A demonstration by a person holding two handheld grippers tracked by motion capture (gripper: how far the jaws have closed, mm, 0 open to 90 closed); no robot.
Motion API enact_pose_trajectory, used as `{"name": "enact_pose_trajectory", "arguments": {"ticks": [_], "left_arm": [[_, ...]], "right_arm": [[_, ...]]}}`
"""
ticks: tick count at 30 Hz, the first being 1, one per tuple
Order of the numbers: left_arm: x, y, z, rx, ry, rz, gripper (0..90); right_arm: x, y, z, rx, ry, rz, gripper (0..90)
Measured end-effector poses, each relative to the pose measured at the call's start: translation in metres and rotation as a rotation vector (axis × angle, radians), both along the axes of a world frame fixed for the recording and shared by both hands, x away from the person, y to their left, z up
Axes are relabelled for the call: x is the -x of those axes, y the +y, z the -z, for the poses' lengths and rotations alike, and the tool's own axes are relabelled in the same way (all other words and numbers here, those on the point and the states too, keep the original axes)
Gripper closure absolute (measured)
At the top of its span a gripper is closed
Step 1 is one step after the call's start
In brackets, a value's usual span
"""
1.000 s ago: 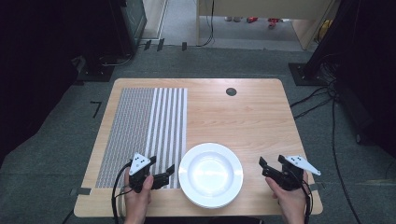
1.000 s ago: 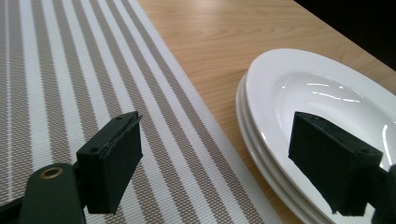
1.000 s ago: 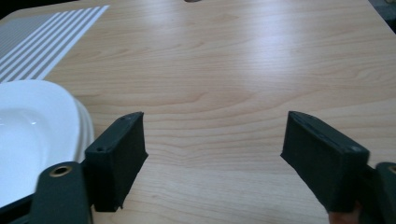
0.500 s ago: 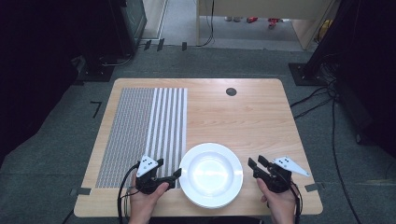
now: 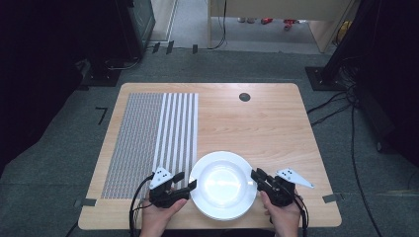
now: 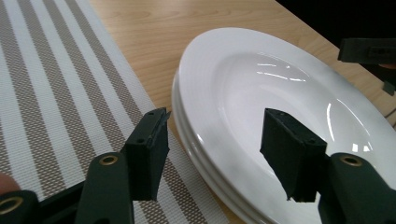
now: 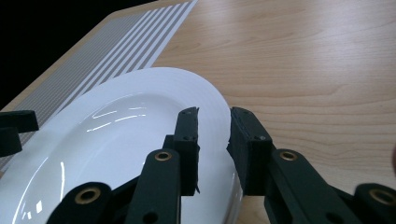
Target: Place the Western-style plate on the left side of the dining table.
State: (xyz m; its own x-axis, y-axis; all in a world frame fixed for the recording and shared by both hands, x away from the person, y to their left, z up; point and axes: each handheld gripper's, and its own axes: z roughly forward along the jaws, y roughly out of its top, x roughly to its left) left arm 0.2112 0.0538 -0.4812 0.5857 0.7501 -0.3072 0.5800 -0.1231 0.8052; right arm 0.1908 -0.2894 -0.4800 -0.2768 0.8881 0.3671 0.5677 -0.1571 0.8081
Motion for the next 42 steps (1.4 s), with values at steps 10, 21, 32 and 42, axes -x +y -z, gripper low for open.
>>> {"name": "enact_pose_trajectory", "arguments": {"ticks": [10,21,32,42], "left_arm": [[0.002,-0.011,0.01,-0.041,0.036,0.026,50.1],[0.005,-0.009,0.006,-0.025,0.006,-0.008,55.3],[0.006,-0.009,0.005,-0.017,0.018,-0.006,55.4],[0.005,-0.01,0.007,-0.012,0.037,-0.011,54.3]], "right_arm": [[-0.001,0.007,0.009,-0.025,0.046,-0.007,76.2],[0.001,0.003,0.011,-0.06,0.029,0.076,77.3],[0.0,0.002,0.015,-0.053,0.063,0.086,76.9],[-0.002,-0.011,0.018,-0.226,0.143,0.093,79.5]]}}
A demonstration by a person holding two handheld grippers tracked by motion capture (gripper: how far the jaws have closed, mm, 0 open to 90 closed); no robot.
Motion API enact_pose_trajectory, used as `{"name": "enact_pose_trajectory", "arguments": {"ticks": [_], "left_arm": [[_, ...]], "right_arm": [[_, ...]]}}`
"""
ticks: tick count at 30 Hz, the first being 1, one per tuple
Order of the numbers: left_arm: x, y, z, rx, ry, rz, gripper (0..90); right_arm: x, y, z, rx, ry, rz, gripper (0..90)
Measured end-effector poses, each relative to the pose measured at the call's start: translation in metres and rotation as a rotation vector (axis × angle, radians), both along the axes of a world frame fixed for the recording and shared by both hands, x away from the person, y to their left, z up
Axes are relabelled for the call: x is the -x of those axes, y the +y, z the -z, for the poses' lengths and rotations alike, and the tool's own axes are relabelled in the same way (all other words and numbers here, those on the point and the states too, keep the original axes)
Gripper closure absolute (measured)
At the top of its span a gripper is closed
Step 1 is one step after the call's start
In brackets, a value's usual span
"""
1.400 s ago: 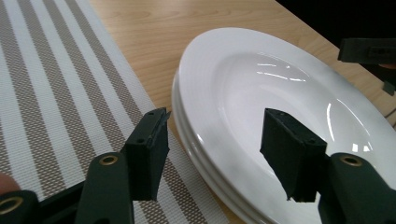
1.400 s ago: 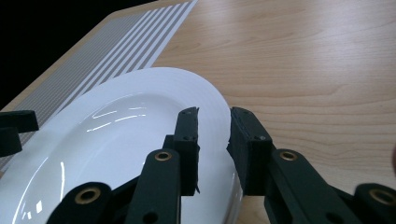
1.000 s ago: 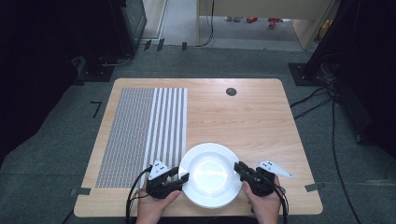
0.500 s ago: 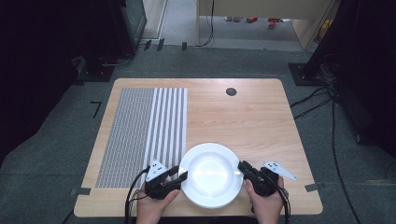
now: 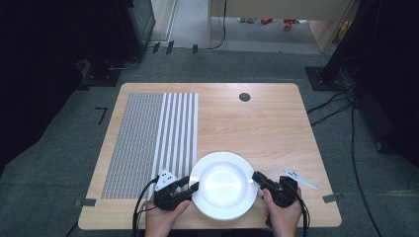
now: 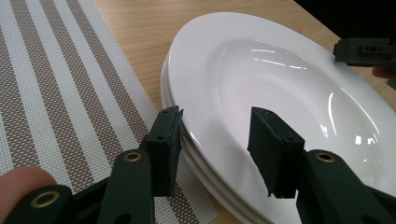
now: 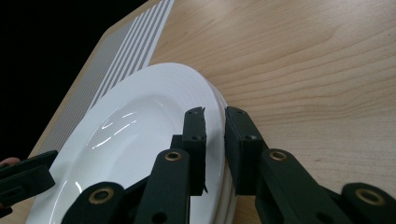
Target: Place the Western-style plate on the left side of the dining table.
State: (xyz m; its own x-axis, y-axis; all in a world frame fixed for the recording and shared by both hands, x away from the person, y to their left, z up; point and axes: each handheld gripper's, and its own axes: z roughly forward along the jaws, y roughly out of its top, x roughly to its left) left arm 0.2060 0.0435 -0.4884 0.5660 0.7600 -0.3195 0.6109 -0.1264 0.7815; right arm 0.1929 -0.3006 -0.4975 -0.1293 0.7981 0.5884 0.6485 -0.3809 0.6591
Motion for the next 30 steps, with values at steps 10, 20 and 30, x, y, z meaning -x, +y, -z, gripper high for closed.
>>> {"name": "enact_pose_trajectory", "arguments": {"ticks": [10,20,30], "left_arm": [[-0.001,0.0,0.0,0.012,0.01,-0.004,53.3],[-0.001,-0.001,0.001,0.009,0.011,-0.004,52.8],[-0.002,-0.001,0.001,0.016,0.017,-0.007,50.9]], "right_arm": [[-0.002,-0.007,0.001,-0.084,0.038,-0.023,78.7],[-0.003,-0.01,0.001,-0.121,0.06,-0.032,77.5],[-0.006,-0.015,0.005,-0.24,0.107,-0.071,75.0]]}}
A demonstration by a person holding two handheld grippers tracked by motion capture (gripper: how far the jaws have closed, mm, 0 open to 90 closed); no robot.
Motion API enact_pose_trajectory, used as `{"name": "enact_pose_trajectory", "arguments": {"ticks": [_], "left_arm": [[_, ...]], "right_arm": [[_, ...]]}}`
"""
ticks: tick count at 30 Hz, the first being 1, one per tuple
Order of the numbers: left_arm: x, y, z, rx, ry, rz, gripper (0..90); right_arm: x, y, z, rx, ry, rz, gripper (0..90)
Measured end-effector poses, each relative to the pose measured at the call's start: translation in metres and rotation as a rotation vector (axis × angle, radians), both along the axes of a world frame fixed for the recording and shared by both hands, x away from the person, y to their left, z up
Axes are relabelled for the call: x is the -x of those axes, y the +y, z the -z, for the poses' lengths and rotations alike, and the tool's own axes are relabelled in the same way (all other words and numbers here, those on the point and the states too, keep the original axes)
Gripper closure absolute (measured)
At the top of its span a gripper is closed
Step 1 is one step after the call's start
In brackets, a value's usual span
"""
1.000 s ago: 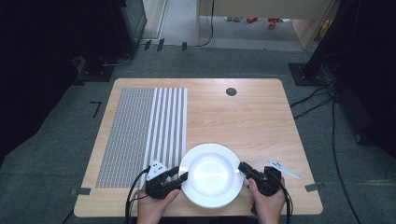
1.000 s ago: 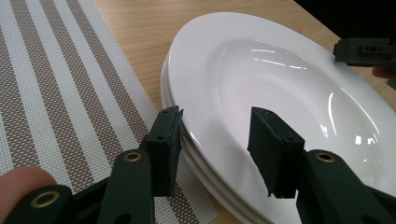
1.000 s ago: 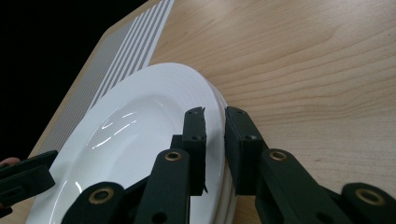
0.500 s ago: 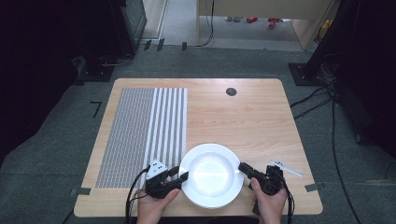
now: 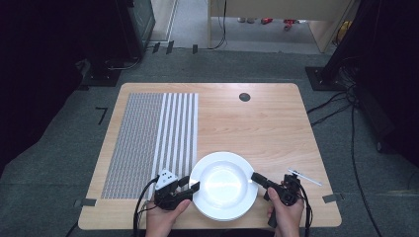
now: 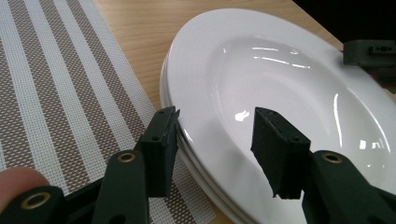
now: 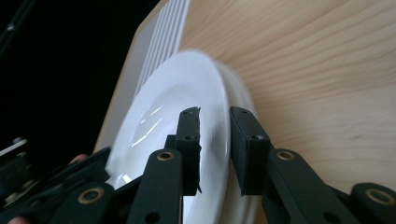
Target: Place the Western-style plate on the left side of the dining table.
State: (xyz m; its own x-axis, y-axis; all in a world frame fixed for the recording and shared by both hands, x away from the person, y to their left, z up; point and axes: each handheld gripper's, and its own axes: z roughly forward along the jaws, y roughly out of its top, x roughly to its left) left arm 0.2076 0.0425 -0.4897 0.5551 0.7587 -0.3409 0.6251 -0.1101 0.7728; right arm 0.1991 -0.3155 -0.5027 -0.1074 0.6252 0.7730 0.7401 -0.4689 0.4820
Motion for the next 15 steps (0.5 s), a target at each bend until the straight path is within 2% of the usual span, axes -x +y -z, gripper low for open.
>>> {"name": "enact_pose_trajectory", "arguments": {"ticks": [1,2,3,6,8,12,15], "left_arm": [[0.0,0.0,0.0,0.0,0.0,0.0,50.7],[0.0001,-0.0002,0.0,-0.001,-0.001,0.0,50.7],[0.0001,-0.0002,0.0,0.0,0.0,0.0,50.6],[-0.0003,0.0002,0.0,0.004,0.003,0.001,50.3],[-0.0009,0.001,0.0002,0.011,0.007,0.005,50.2],[-0.0028,0.0034,0.0009,0.04,0.026,0.004,50.0],[-0.0032,0.0038,0.0011,0.048,0.029,0.004,50.0]], "right_arm": [[0.0,0.0,0.0,0.0,0.0,0.0,75.0],[-0.0006,0.0019,0.0012,-0.028,0.003,-0.017,72.5],[-0.0003,0.0032,0.002,-0.04,-0.006,-0.004,73.2],[-0.0005,0.0047,0.002,0.005,0.004,0.013,81.0],[0.0005,0.0048,0.0025,0.008,-0.017,0.01,81.5],[0.0015,0.0016,0.0025,-0.041,-0.063,-0.007,83.4],[0.0019,0.002,0.0032,-0.047,-0.115,-0.009,83.4]]}}
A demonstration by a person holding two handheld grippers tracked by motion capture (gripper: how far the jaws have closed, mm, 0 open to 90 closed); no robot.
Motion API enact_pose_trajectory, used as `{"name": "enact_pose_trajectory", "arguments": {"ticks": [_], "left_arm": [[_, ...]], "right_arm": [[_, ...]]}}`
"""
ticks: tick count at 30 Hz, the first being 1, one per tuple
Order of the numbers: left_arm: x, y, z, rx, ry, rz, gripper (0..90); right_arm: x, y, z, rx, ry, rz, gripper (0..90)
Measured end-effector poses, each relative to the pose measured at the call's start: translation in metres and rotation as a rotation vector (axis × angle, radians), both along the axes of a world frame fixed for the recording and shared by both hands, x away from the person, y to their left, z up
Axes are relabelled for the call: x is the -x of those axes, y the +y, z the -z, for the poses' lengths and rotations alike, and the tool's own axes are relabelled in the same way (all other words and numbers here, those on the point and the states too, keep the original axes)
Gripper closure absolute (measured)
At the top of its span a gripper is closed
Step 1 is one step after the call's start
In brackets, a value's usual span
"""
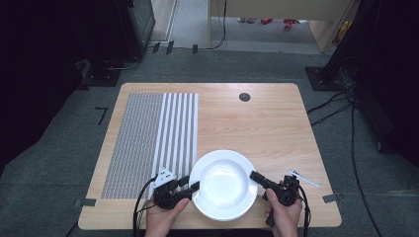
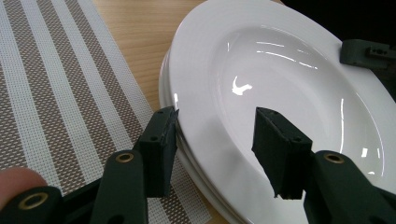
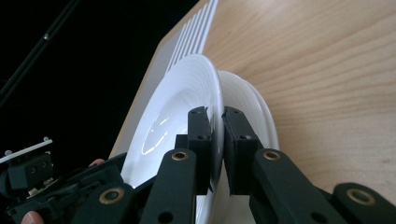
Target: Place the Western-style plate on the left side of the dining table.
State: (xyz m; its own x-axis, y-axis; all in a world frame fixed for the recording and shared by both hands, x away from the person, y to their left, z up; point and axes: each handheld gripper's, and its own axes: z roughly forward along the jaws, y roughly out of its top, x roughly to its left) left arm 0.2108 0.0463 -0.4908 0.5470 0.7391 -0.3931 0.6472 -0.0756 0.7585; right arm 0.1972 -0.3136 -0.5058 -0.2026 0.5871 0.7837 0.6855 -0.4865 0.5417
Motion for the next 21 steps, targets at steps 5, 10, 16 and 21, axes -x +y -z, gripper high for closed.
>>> {"name": "enact_pose_trajectory", "arguments": {"ticks": [5,10,16,21], "left_arm": [[-0.001,0.002,0.001,0.021,0.014,-0.002,50.1],[0.0,0.004,0.0,0.016,0.005,-0.026,59.6],[0.004,0.005,-0.003,0.015,-0.011,-0.033,63.9],[0.004,0.008,-0.007,0.037,-0.005,-0.04,67.6]], "right_arm": [[0.001,0.003,-0.001,0.004,-0.087,-0.022,83.4],[0.002,0.009,-0.004,0.032,-0.098,0.006,83.1],[0.005,0.012,-0.004,0.026,-0.095,0.03,83.1],[0.007,0.012,-0.006,0.012,-0.103,0.038,83.2]]}}
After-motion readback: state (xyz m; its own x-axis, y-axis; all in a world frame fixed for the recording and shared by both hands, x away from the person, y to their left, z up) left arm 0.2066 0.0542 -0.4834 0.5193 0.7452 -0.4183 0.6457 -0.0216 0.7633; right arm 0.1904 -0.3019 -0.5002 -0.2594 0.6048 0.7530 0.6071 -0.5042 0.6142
